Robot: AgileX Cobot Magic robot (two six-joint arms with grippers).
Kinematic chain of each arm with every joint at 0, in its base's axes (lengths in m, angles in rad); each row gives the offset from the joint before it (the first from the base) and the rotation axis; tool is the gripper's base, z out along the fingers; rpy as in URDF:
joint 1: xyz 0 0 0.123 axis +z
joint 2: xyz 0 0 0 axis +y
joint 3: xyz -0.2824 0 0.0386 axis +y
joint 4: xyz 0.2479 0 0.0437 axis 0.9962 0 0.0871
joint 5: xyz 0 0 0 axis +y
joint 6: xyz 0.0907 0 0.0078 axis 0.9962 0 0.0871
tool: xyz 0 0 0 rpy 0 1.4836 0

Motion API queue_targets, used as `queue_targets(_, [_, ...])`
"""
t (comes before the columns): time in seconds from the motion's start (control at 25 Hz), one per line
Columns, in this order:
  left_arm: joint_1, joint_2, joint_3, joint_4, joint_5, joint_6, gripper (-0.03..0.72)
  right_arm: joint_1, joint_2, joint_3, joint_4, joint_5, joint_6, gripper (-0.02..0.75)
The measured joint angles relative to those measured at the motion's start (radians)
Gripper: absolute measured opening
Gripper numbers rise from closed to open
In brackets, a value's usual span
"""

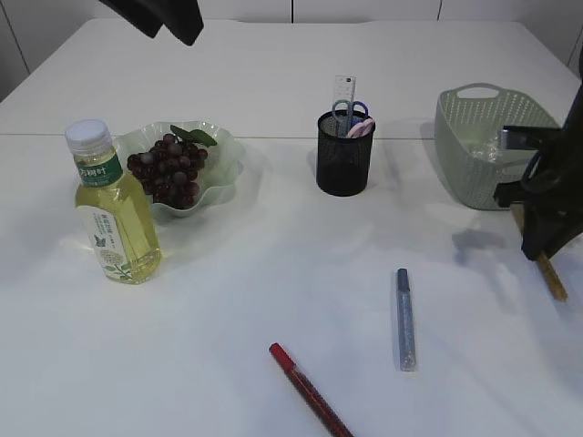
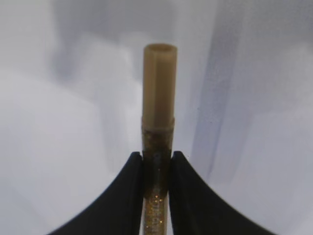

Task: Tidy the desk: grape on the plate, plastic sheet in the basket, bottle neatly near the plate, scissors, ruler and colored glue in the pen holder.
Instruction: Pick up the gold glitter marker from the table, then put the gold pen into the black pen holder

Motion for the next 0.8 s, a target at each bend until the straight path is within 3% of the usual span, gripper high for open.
queue_targets(0.6, [0.000,0.000,0.000,0.000,0.000,0.000,0.299,0.002,-0.184,0.247,0.180,0.004,-0.073,0.149])
queue_targets(0.8, [0.000,0.000,0.000,0.000,0.000,0.000,0.299,0.090,-0.217,0.247,0.220,-0.035,-0.135,0.149])
